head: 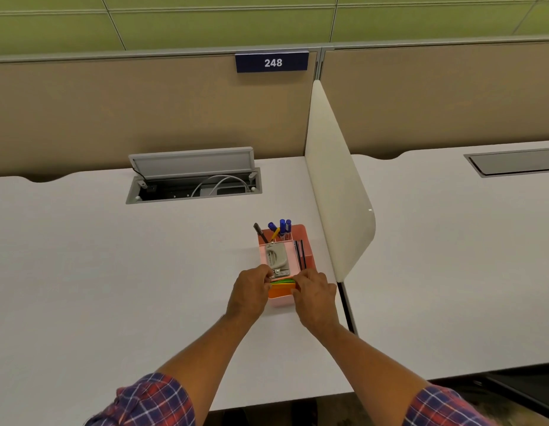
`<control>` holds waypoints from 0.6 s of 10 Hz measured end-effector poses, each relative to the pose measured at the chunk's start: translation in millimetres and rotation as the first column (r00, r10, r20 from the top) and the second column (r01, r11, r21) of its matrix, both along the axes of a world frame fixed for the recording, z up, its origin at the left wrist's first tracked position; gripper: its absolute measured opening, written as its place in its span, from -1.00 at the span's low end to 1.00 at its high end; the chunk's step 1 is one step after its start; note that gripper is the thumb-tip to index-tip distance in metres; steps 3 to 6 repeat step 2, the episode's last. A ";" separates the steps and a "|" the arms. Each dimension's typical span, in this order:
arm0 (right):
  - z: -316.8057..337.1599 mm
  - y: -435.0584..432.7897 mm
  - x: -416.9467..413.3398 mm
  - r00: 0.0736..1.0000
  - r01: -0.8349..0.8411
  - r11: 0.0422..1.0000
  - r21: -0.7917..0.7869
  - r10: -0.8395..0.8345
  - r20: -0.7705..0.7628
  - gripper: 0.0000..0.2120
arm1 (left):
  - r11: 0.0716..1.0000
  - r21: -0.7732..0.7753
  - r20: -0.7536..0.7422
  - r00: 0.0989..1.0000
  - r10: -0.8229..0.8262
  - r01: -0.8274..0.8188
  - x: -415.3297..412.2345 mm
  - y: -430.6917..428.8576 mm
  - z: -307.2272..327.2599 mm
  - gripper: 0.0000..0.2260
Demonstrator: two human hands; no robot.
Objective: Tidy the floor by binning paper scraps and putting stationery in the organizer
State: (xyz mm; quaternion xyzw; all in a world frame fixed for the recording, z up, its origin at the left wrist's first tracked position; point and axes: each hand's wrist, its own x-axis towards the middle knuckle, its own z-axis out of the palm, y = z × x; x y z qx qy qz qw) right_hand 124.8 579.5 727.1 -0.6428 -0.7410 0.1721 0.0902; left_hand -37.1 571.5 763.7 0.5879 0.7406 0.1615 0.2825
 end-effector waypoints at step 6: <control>10.9 4.1 5.5 0.998 -0.039 0.999 0.034 0.038 0.041 -0.71 | 0.999 -0.019 -0.004 0.999 0.045 -0.045 -2.7 -1.0 0.3 -0.81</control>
